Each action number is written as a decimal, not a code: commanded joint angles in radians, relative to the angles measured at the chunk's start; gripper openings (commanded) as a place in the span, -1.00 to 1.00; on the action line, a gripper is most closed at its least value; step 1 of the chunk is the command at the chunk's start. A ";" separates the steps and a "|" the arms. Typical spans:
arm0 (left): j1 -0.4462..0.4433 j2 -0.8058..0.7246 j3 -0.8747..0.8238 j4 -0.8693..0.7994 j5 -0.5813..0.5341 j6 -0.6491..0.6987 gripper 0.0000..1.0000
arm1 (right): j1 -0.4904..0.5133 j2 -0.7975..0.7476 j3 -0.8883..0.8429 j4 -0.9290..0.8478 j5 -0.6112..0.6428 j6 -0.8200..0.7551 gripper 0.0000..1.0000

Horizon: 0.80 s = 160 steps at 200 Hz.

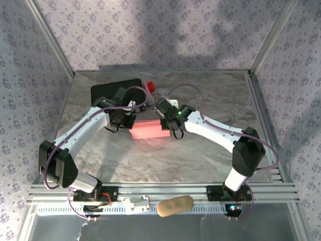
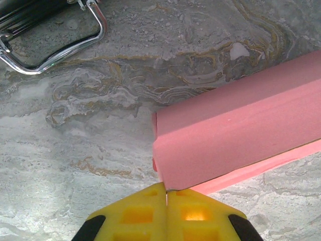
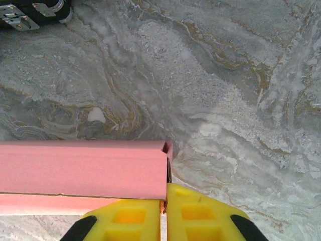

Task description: Fold the paper box

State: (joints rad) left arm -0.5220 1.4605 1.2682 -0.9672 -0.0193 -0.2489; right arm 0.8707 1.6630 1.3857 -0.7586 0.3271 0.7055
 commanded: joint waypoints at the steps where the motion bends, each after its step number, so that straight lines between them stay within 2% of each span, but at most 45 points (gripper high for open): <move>1: -0.018 -0.002 0.014 0.007 0.029 -0.006 -1.00 | -0.002 -0.044 -0.022 0.021 -0.048 0.025 -0.76; 160: -0.041 0.017 0.037 -0.003 0.004 -0.007 -1.00 | -0.017 -0.140 -0.099 0.063 -0.092 0.059 -0.66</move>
State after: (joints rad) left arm -0.5465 1.4612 1.2682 -0.9653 -0.0193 -0.2489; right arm 0.8555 1.5562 1.3048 -0.7242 0.2562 0.7372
